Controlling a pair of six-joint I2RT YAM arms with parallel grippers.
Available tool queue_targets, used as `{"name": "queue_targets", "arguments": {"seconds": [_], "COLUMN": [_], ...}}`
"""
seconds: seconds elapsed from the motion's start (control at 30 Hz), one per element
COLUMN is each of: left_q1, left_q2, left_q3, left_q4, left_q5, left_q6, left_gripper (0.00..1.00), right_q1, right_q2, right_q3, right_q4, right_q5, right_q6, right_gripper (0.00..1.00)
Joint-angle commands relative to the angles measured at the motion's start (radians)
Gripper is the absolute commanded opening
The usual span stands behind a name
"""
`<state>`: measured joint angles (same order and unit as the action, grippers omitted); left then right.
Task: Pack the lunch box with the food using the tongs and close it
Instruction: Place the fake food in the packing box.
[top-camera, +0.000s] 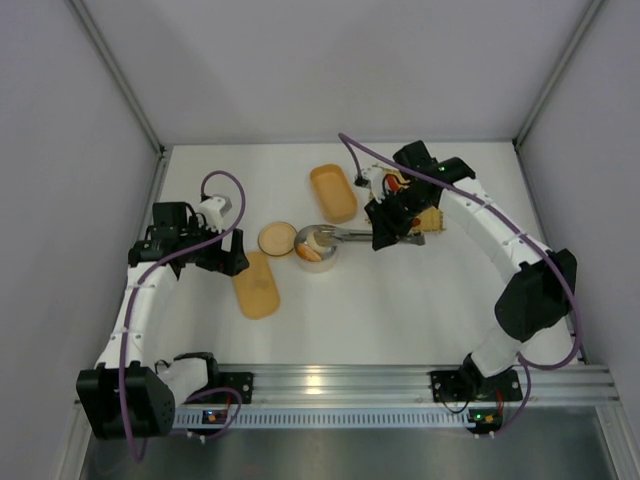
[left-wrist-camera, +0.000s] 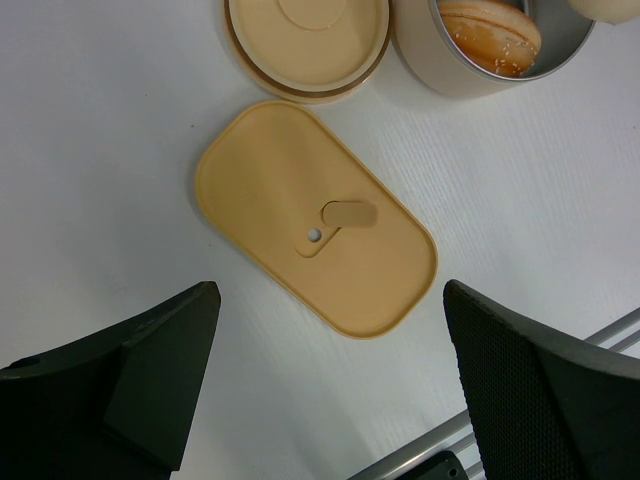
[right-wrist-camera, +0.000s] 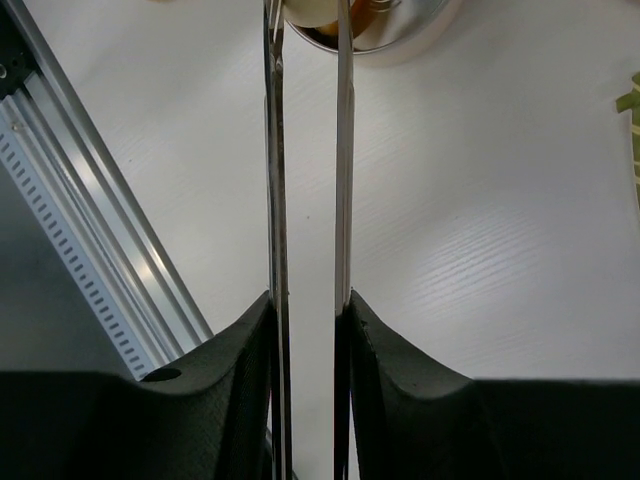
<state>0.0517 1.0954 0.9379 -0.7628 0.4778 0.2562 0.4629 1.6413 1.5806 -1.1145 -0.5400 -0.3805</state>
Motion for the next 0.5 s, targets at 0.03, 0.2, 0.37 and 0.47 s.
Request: {"name": "queue_targets", "arguments": {"seconds": [0.03,0.2,0.37,0.47], "left_q1": [-0.001,-0.001,-0.001,-0.001], "left_q2": [-0.009,-0.011,-0.012,-0.014], "left_q3": [0.004,0.002,-0.005,-0.005], "left_q4": [0.033,0.03,0.028,0.026], "left_q5": [0.005,0.002,-0.001,-0.001], "left_q6": [0.0,0.005,0.009,0.009], "left_gripper": [0.98,0.98,0.98,0.98], "right_q1": [0.019,0.019,0.016,0.016], "right_q2": [0.021,0.051,0.077,0.089], "right_q3": [0.001,-0.005,-0.007,-0.007], "right_q4": [0.027,0.053,0.076,0.085], "right_q5": [-0.006,0.008,0.026,0.032], "right_q6": [0.005,0.003,0.002,0.002], "right_gripper": [0.31,0.32,0.32,0.33]}}
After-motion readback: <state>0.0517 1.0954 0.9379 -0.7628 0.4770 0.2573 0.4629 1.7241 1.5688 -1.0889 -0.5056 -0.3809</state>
